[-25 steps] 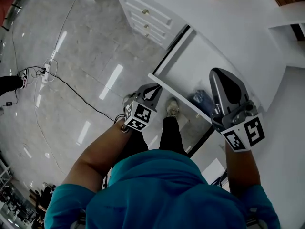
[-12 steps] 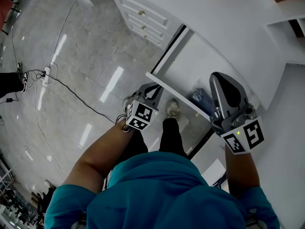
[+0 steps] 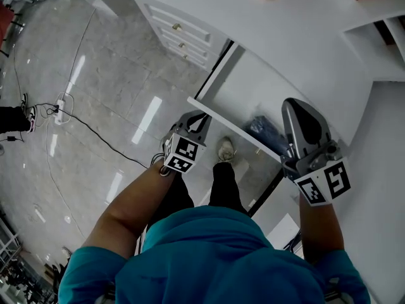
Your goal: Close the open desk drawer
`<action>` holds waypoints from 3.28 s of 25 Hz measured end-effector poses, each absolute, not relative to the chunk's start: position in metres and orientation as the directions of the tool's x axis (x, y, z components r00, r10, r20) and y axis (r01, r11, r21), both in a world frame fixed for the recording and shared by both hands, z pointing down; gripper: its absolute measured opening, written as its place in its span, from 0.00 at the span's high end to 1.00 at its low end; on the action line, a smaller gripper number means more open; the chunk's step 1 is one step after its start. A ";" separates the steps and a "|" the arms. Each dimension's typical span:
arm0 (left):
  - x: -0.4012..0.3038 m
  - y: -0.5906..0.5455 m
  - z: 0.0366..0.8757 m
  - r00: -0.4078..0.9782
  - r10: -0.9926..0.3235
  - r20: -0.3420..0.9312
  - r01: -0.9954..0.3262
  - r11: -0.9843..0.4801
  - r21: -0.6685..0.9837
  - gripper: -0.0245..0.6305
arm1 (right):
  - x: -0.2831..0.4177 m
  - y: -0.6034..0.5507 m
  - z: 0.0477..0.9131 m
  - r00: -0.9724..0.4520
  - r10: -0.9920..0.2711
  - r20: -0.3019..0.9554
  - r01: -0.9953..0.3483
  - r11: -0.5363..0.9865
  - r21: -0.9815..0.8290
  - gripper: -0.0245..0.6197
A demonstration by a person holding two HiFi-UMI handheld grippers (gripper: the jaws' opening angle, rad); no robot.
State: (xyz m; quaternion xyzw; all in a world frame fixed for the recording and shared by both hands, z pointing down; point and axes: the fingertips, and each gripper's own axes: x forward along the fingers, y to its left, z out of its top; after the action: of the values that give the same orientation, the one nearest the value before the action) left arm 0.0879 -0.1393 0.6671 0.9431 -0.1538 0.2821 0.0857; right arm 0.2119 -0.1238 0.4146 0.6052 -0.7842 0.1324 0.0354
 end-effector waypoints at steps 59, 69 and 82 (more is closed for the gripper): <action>0.202 -0.217 0.664 0.816 -0.247 0.522 -0.317 -0.947 0.047 0.94 | 0.330 -0.129 0.426 -0.116 -0.967 0.228 -0.985 0.083 -0.149 0.93; 0.217 -0.228 0.664 0.819 -0.252 0.515 -0.321 -0.946 0.048 0.94 | 0.340 -0.132 0.430 -0.104 -0.967 0.231 -0.987 0.072 -0.145 0.93; 0.234 -0.240 0.664 0.827 -0.248 0.505 -0.313 -0.948 0.048 0.94 | 0.346 -0.140 0.432 -0.105 -0.967 0.234 -0.987 0.072 -0.146 0.93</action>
State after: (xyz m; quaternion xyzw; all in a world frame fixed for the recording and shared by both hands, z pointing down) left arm 0.2344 -0.2405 0.6637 0.9535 -0.1472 0.2551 0.0644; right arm 0.3458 -0.1400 0.4318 0.6678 -0.7312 0.1339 0.0375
